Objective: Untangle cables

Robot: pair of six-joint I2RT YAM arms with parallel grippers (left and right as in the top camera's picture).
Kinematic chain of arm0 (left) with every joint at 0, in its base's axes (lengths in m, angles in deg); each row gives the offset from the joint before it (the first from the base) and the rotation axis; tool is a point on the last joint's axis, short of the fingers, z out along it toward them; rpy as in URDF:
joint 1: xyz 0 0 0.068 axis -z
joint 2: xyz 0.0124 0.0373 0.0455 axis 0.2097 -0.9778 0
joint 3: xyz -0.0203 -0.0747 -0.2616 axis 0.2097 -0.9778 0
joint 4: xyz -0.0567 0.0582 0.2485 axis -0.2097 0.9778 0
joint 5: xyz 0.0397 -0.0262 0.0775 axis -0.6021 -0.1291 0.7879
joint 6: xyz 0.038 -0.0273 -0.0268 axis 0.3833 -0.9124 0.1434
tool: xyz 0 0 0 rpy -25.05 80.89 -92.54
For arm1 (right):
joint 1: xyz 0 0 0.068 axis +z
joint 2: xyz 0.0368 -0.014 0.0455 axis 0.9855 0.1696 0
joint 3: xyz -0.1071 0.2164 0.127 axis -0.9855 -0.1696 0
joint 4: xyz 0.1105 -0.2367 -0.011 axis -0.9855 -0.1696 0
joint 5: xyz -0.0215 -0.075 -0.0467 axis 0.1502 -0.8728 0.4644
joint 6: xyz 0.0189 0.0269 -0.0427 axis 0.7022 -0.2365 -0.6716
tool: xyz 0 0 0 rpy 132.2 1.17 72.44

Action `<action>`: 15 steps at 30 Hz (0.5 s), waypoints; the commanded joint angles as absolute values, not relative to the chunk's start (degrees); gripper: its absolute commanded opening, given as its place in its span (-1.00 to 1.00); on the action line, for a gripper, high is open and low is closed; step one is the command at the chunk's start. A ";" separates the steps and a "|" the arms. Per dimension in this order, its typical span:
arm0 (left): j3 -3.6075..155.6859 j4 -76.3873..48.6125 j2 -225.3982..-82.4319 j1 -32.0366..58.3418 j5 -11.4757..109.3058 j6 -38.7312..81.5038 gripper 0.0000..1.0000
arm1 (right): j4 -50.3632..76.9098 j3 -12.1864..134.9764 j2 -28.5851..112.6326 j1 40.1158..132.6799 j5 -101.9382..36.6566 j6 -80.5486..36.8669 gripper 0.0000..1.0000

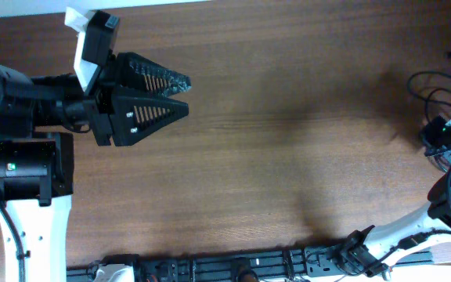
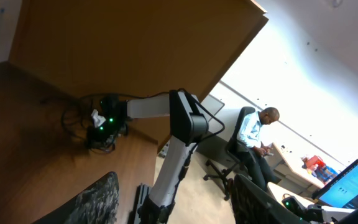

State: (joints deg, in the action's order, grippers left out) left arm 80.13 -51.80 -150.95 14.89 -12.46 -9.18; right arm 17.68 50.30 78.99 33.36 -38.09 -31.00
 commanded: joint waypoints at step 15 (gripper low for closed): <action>80.59 -51.89 -150.84 15.11 -12.22 -8.02 0.15 | 29.96 52.40 81.33 18.19 -32.80 -32.49 0.36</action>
State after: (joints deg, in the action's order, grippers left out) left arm 80.13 -51.78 -150.95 14.89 -12.44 -9.18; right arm 31.14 49.54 80.63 17.95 -41.68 -31.65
